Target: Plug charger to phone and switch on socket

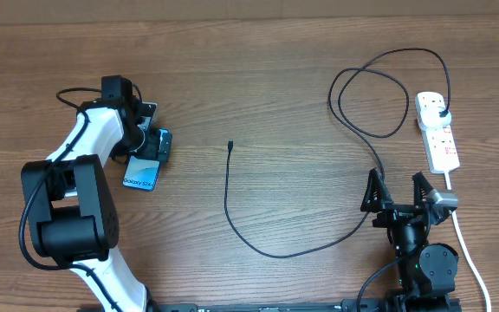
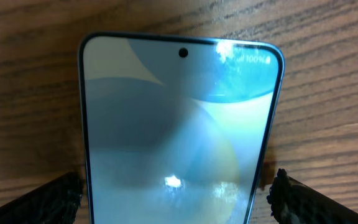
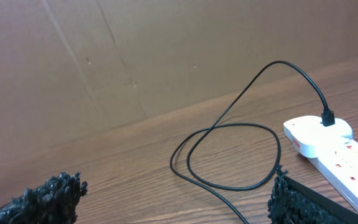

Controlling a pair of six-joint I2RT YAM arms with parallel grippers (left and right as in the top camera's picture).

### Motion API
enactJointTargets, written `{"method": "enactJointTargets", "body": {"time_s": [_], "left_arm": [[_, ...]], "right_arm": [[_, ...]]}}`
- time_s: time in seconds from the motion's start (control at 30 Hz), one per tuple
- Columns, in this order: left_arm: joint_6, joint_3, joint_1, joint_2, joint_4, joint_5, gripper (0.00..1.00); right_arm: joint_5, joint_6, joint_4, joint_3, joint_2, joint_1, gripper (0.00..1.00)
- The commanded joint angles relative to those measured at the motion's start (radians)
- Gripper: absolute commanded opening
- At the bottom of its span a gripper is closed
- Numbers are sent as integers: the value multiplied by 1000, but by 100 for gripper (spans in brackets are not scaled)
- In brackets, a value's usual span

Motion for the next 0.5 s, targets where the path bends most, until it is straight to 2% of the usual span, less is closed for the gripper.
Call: {"method": "enactJointTargets", "body": {"time_s": [0.0,0.47], "left_arm": [[-15,9,-9,25,-16,9,100],[-39,-19,-9,25,-95,16,100]], "right_arm": [[10,-4,4,-11,-10,3,100],[10,-4,4,-11,-10,3,100]]}}
